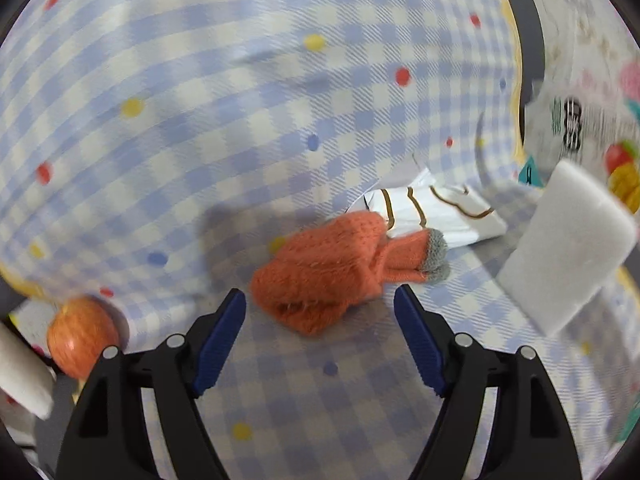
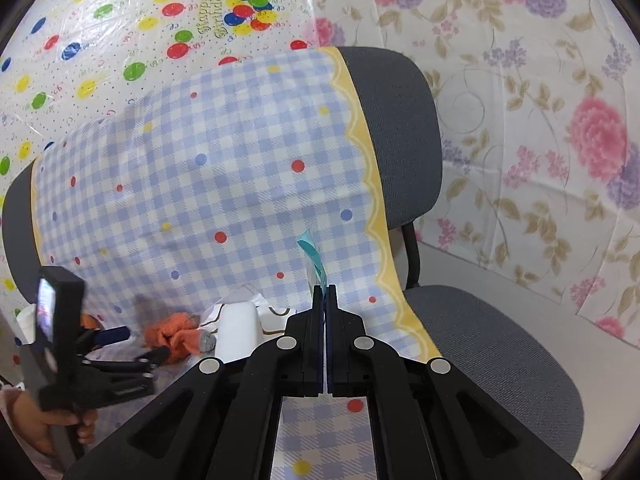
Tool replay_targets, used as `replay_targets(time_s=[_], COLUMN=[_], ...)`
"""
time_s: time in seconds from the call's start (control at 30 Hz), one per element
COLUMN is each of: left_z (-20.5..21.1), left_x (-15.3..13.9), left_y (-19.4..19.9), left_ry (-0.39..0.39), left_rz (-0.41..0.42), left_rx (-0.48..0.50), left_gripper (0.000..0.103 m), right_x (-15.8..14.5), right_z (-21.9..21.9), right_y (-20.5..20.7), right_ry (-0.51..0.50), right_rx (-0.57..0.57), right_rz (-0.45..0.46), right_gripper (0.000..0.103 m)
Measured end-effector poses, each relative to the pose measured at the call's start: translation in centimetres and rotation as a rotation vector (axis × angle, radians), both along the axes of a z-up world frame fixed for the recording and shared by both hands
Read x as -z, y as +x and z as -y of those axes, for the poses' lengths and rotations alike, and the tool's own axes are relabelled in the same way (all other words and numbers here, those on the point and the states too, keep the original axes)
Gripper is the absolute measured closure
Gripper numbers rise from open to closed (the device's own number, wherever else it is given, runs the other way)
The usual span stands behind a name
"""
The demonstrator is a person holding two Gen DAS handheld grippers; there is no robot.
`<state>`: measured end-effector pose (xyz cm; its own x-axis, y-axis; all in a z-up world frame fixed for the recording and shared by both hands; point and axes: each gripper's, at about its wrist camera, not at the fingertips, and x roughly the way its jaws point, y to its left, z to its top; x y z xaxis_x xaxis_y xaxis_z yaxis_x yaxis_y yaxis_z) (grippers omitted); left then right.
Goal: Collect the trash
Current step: 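Grasp the orange knitted glove with the left tool, then carry the glove and packet over the pink bin and open both tools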
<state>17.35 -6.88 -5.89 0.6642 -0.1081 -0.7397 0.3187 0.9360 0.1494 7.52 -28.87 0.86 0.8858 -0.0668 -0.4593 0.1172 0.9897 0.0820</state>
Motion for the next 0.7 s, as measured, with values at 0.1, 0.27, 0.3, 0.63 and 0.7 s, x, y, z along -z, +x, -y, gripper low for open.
replay_targets(time_s=[0.1, 0.27, 0.3, 0.63, 0.7], left_z=[1.3, 1.4, 0.8, -5.8, -5.7], left_x=[0.6, 0.3, -0.4, -10.8, -11.5], left_y=[0.6, 0.7, 0.3, -7.5, -9.4], left_ry=[0.098, 0.121, 0.076, -0.319, -0.338], left_rz=[0.029, 0.051, 0.051, 0.145, 0.162], left_rx=[0.037, 0.092, 0.095, 0.05, 0.055], left_gripper=[0.03, 0.085, 0.086, 0.088, 0.088], right_x=[0.2, 0.4, 0.2, -4.8, -5.2], right_z=[0.2, 0.5, 0.4, -0.9, -1.4], right_y=[0.2, -0.3, -0.5, -6.3, -7.7], right_ry=[0.012, 0.033, 0.035, 0.046, 0.039], right_rx=[-0.001, 0.004, 0.004, 0.016, 0.012], right_rz=[-0.011, -0.021, -0.02, 0.089, 0.092], right_gripper=[0.102, 0.102, 0.102, 0.102, 0.102])
